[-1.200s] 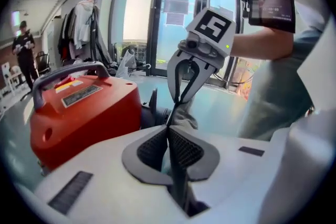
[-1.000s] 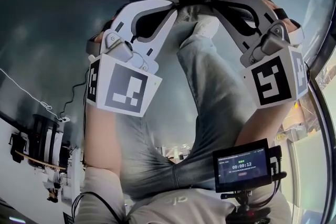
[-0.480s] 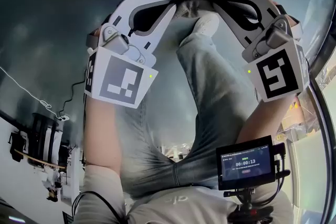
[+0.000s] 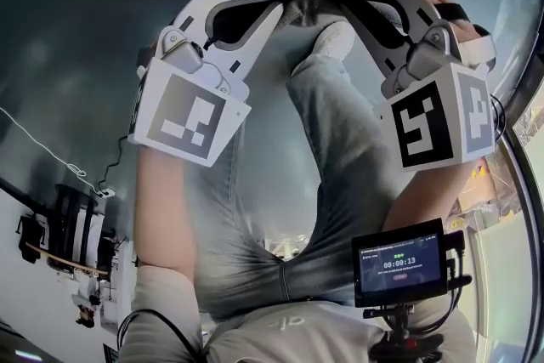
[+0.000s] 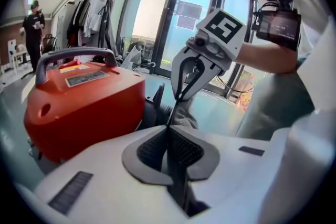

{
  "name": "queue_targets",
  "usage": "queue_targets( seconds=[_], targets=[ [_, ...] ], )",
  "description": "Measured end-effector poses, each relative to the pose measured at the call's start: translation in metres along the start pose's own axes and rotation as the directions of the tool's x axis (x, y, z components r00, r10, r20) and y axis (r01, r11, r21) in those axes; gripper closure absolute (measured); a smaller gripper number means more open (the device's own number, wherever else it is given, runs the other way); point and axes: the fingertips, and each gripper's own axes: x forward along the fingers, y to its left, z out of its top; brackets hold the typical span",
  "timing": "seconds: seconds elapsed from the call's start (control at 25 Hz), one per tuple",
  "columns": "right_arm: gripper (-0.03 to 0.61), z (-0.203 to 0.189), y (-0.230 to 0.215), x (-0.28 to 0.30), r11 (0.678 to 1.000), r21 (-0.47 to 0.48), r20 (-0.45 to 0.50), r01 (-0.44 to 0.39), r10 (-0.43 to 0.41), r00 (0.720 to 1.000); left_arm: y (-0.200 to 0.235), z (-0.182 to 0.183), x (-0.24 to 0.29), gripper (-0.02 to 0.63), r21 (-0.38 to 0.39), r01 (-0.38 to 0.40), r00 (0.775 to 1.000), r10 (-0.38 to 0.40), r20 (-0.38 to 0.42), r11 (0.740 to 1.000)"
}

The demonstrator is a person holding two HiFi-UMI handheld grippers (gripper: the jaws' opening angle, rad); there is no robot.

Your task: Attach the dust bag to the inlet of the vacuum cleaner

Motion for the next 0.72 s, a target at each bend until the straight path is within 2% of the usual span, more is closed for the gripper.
queue_targets(
  seconds=[0.08, 0.16, 0.28, 0.36, 0.48, 0.56, 0.72],
  targets=[
    [0.563, 0.004, -0.002, 0.001, 0.999, 0.034, 0.052, 0.004, -0.005, 0.999, 0.0, -0.004, -0.002, 0.598, 0.001, -0.002, 1.0, 0.002, -0.026, 1.0],
    [0.563, 0.003, -0.003, 0.005, 0.995, 0.102, 0.097, -0.009, 0.0, 0.995, 0.001, -0.001, -0.005, 0.599, 0.051, -0.032, 0.996, 0.036, -0.078, 0.998],
    [0.563, -0.01, 0.0, 0.011, 0.986, 0.16, 0.092, -0.047, 0.033, 0.995, 0.0, 0.007, -0.002, 0.598, 0.059, -0.051, 0.996, 0.056, -0.075, 0.997],
    [0.563, -0.012, 0.002, 0.01, 0.987, 0.148, 0.077, -0.057, 0.046, 0.996, 0.0, 0.008, 0.0, 0.598, 0.049, -0.035, 0.999, 0.037, -0.022, 0.998],
    [0.564, -0.006, 0.001, 0.005, 0.998, 0.056, 0.019, -0.029, 0.028, 0.999, 0.001, 0.003, 0.001, 0.598, 0.025, -0.013, 0.999, 0.013, 0.034, 1.0],
    [0.563, 0.0, 0.0, 0.001, 1.0, 0.023, 0.028, -0.01, 0.01, 1.0, 0.001, -0.002, 0.002, 0.598, 0.011, -0.003, 1.0, 0.002, 0.013, 1.0],
    [0.563, -0.001, -0.001, 0.005, 0.99, 0.138, 0.129, -0.033, 0.015, 0.991, -0.002, 0.001, -0.004, 0.598, 0.06, -0.035, 0.996, 0.04, -0.084, 0.998]
  ],
)
